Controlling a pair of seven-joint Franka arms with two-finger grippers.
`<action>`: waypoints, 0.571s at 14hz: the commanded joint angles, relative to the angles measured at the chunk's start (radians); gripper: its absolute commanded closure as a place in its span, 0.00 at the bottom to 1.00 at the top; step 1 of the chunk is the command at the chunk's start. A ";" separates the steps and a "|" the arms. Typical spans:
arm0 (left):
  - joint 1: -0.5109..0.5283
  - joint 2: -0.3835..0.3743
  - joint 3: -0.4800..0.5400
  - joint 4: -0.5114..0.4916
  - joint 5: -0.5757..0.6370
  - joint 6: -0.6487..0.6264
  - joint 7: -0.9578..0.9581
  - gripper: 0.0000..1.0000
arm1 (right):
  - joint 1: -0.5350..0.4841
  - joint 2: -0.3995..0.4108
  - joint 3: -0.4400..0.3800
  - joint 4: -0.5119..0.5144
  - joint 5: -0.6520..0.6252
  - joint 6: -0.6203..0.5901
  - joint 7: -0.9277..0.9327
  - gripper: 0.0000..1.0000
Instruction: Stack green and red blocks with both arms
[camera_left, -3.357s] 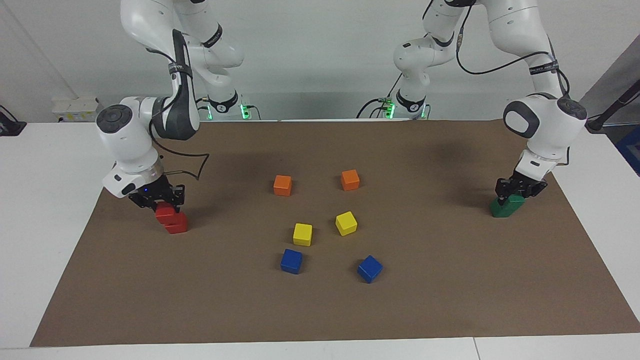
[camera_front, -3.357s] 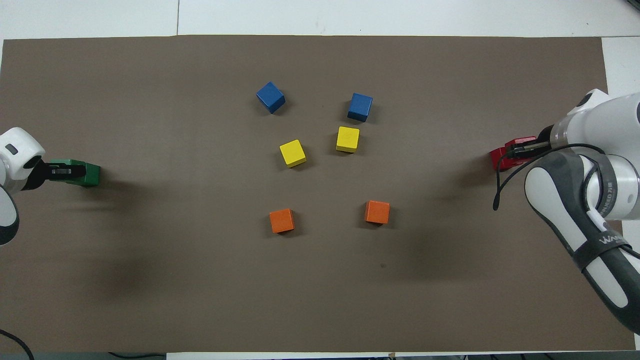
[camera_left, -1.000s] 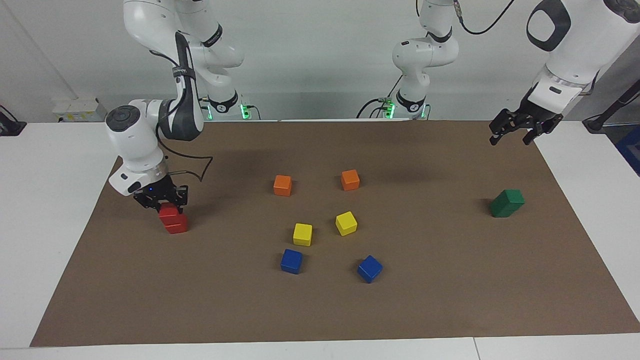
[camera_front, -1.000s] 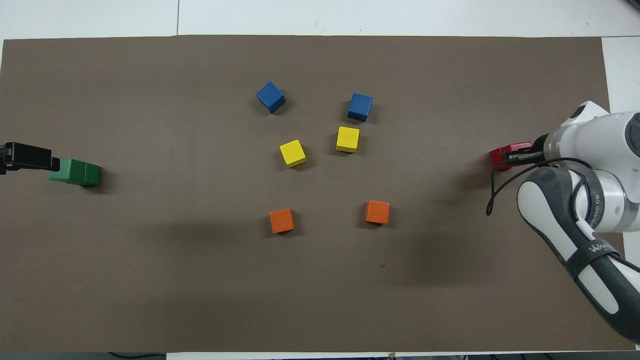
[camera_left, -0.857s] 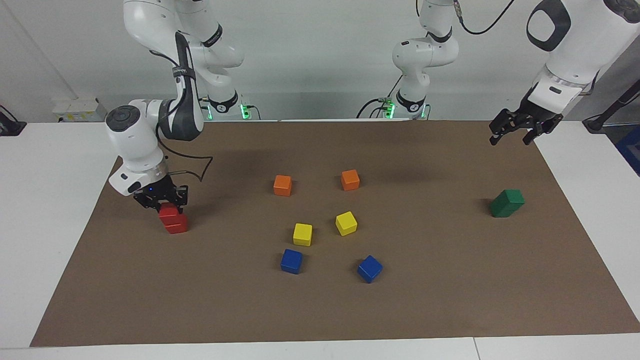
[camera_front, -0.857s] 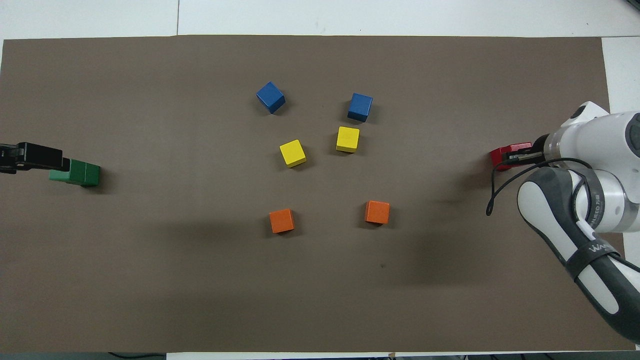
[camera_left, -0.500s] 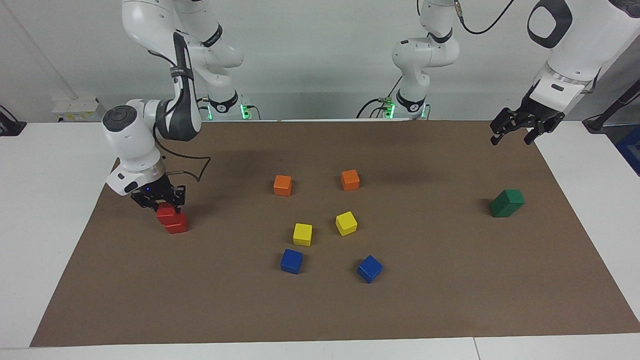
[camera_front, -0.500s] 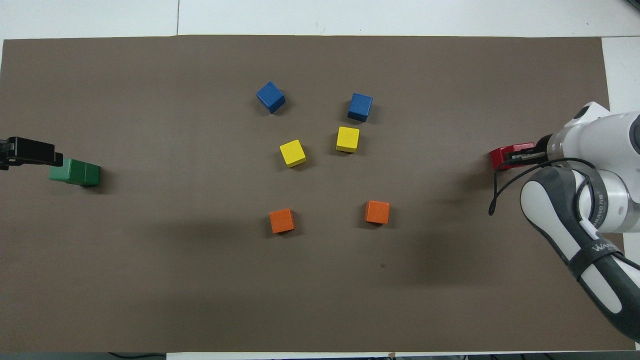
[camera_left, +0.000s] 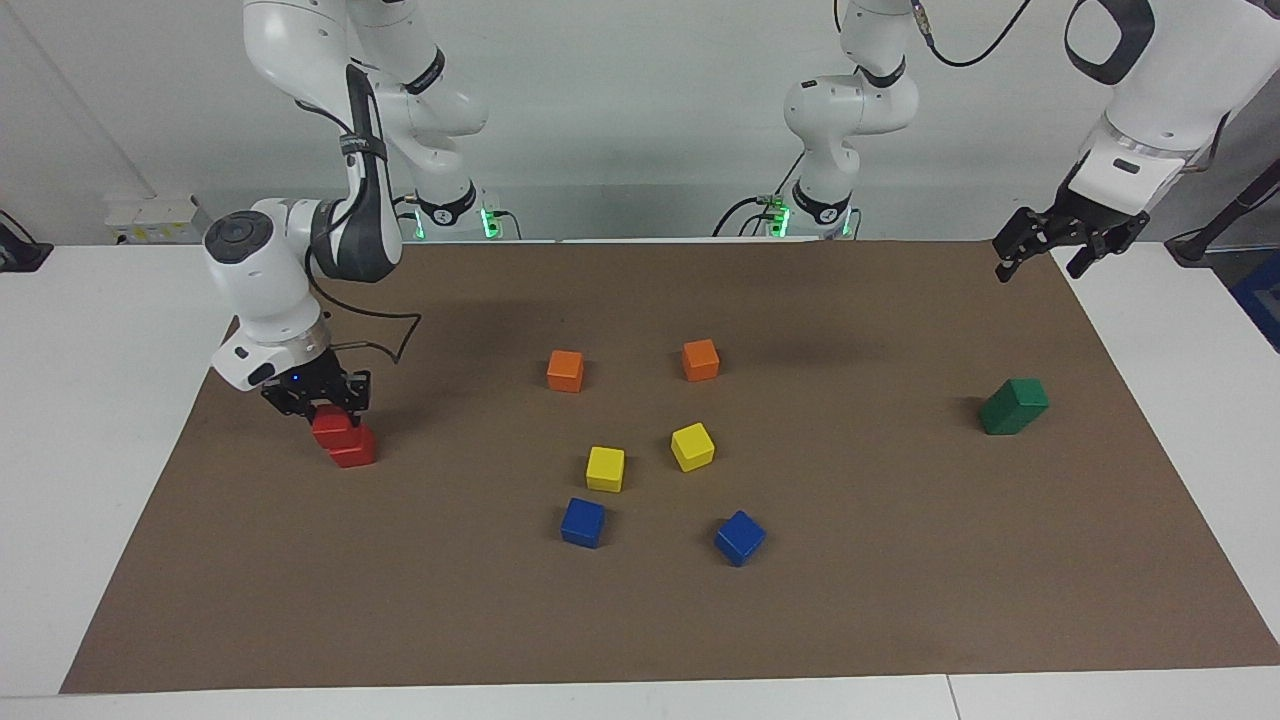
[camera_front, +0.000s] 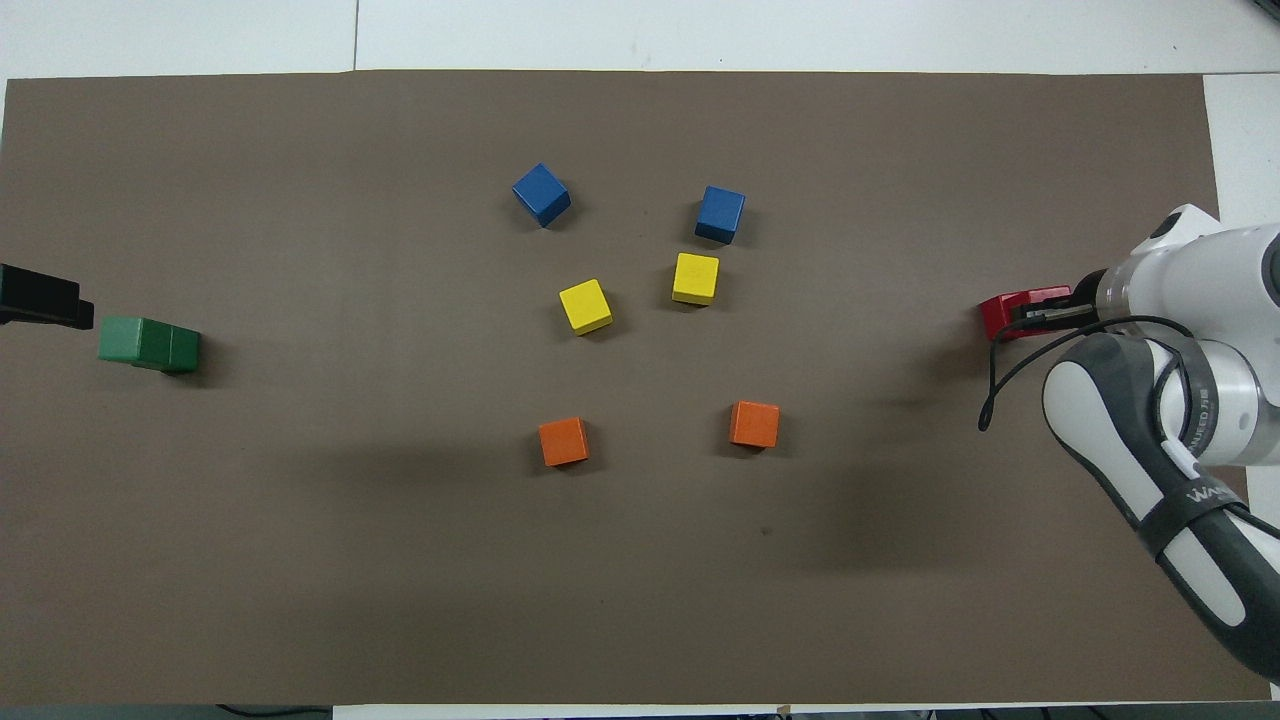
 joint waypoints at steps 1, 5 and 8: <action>-0.011 0.008 0.007 -0.006 0.021 0.006 -0.018 0.00 | -0.012 -0.017 0.011 -0.023 0.012 0.023 -0.019 1.00; -0.009 -0.029 0.002 -0.087 0.021 0.065 -0.018 0.00 | -0.006 -0.017 0.011 -0.023 0.012 0.024 -0.016 1.00; -0.011 -0.030 -0.005 -0.084 0.019 0.059 -0.027 0.00 | -0.006 -0.017 0.011 -0.023 0.012 0.023 -0.016 1.00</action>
